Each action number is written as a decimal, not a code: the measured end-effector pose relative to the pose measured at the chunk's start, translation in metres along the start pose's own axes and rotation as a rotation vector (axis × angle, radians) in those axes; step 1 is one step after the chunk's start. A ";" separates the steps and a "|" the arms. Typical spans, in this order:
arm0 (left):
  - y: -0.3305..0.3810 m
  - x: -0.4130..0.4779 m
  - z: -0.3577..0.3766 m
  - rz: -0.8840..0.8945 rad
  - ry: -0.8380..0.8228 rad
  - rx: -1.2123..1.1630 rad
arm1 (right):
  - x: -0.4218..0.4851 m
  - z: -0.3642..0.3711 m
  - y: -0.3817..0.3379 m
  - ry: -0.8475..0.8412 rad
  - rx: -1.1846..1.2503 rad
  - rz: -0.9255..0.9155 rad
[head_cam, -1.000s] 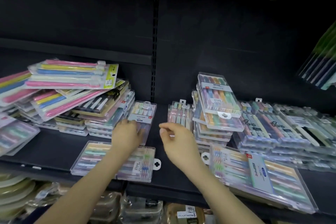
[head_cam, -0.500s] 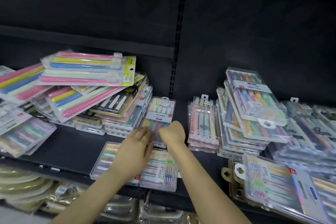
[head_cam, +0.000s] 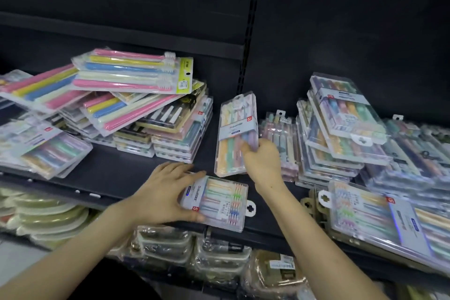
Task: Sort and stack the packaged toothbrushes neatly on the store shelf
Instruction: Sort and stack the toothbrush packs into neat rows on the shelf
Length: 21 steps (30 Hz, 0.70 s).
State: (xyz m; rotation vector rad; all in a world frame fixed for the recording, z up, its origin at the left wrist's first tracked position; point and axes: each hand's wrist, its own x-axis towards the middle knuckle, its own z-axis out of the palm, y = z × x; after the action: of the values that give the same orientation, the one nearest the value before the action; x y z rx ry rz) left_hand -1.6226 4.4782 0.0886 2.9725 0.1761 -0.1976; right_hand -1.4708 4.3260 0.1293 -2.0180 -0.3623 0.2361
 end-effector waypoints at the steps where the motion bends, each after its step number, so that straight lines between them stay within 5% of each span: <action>1: -0.001 0.003 -0.002 -0.003 -0.080 0.015 | -0.005 -0.006 -0.003 0.001 0.024 -0.035; 7: 0.003 0.003 -0.010 -0.012 -0.058 0.130 | -0.029 -0.034 -0.004 -0.035 0.212 -0.051; 15: 0.040 -0.012 -0.021 -0.384 0.247 -0.105 | -0.063 -0.080 0.021 -0.021 0.278 -0.014; 21: 0.081 0.012 -0.007 -0.728 0.086 -0.075 | -0.074 -0.130 0.010 -0.010 0.379 -0.113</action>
State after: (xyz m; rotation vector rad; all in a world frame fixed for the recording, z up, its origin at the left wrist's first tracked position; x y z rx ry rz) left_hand -1.5992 4.4013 0.1055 2.7016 1.2357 -0.1357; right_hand -1.4973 4.1871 0.1803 -1.6196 -0.4035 0.2257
